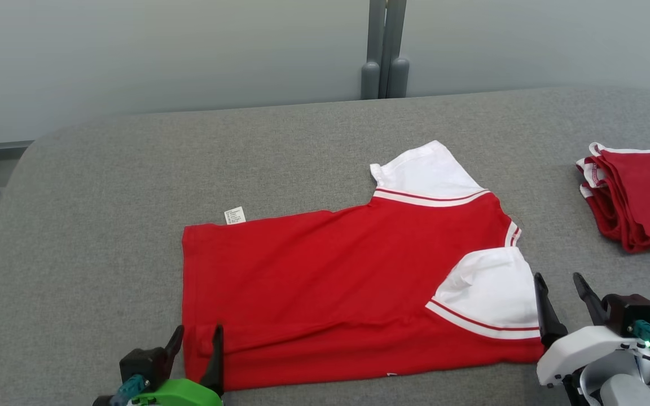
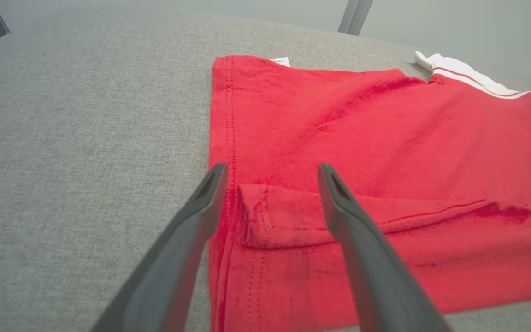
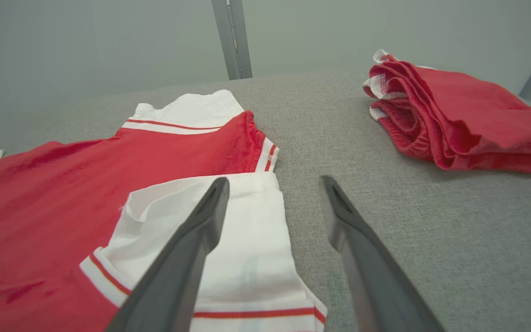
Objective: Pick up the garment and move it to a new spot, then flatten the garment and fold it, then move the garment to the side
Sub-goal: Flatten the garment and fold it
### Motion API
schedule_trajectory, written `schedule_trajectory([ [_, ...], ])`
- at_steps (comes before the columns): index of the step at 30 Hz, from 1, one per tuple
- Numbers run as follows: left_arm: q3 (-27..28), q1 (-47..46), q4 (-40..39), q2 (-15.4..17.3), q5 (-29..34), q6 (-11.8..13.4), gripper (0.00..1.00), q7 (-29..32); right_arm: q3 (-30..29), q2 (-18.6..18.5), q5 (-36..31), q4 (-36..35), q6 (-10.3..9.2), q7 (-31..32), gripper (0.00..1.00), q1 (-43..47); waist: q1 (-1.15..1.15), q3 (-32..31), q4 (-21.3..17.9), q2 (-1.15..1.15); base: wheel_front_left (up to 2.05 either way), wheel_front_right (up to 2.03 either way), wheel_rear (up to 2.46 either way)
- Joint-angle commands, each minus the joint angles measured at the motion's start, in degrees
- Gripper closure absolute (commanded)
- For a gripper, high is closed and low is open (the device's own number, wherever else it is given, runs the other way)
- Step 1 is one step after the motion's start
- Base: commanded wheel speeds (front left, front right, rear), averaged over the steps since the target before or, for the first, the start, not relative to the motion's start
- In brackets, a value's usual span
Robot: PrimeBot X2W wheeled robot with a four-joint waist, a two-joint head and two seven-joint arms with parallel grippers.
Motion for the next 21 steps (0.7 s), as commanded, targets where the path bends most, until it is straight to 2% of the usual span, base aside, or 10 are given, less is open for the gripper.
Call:
schedule_trajectory([
  [1,0.2,-1.3,-0.6,0.2,0.7,-0.2,0.0,0.0,0.5,-0.2,0.0,-0.4,-0.05,0.0,0.0,-1.0,0.0,0.3,-0.1,0.0,0.0,0.0,0.0],
  [10,1.4,-13.8,2.1,1.3,3.5,-0.4,0.0,0.0,3.1,0.1,-1.4,0.0,-0.05,0.0,0.0,-9.5,0.0,7.3,-1.1,0.0,0.0,0.0,0.0],
  [21,1.2,-27.4,14.6,4.2,0.5,-0.4,0.0,0.0,5.7,2.4,-1.1,-1.0,-0.05,0.0,0.0,-16.7,0.0,15.2,-3.4,0.0,0.0,0.0,0.0],
])
